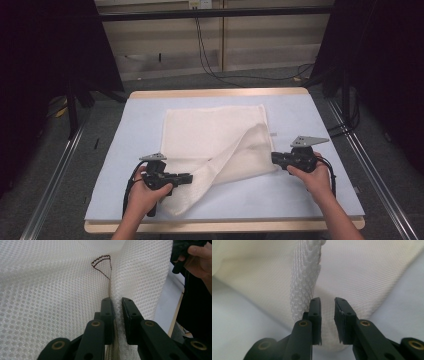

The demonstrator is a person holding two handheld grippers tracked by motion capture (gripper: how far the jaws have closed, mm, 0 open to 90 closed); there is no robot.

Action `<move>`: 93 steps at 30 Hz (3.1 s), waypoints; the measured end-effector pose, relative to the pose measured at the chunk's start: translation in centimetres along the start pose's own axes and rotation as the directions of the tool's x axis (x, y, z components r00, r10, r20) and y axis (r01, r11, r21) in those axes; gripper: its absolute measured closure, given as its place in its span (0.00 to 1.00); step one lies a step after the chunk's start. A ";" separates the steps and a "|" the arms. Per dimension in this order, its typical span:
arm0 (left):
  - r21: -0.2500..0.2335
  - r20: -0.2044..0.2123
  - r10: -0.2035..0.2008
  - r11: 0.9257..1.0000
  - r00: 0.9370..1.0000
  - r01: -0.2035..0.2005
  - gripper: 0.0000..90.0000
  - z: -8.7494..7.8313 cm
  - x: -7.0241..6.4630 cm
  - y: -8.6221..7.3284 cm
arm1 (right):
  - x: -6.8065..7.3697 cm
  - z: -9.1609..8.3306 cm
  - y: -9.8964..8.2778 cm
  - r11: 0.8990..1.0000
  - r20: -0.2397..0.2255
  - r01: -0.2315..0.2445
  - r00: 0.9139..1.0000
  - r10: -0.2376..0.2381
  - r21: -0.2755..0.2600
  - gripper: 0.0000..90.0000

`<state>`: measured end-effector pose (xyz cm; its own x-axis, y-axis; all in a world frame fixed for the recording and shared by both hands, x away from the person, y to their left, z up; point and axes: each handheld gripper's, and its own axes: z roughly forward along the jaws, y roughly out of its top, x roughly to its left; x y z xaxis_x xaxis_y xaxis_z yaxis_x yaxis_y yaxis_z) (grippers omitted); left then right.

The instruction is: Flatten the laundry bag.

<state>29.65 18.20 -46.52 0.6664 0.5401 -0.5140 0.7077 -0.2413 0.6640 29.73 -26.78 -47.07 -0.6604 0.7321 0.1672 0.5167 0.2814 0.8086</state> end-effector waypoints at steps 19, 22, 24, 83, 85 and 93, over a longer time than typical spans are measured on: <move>-0.116 -0.095 -0.050 0.993 0.994 0.038 0.66 -2.7 1.2 0.6 | 0.6 -1.4 -2.8 0.991 -0.016 0.067 0.998 -0.065 0.113 0.83; -0.107 -0.153 -0.050 0.994 0.987 0.034 0.66 -2.5 1.8 0.3 | 0.6 -1.4 -2.8 0.992 0.001 0.058 0.998 -0.058 0.115 0.79; -0.098 -0.217 -0.035 0.995 0.976 0.014 0.65 -2.5 2.1 0.2 | 0.7 -1.4 -2.7 0.992 0.018 0.061 0.998 -0.064 0.114 0.75; 0.002 -0.450 -0.071 0.997 0.890 0.081 0.71 -2.3 4.0 0.0 | 2.4 -1.3 -1.9 0.987 0.157 -0.009 0.987 -0.017 0.162 0.63; 0.002 -0.448 -0.075 0.996 0.891 0.085 0.75 -2.3 3.9 0.0 | 2.3 -1.2 -2.0 0.986 0.140 -0.009 0.990 -0.015 0.168 0.71; 0.048 -0.475 -0.008 0.998 0.880 0.035 0.95 -1.8 3.6 0.5 | 1.9 -0.6 -1.6 0.985 0.103 -0.056 0.994 0.039 0.165 0.97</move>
<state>31.95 21.47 -47.04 0.4695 0.8600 -0.1999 0.7408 -0.2606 0.6191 27.35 -26.20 -47.73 -0.5802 0.8024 0.1401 0.6359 0.3386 0.6936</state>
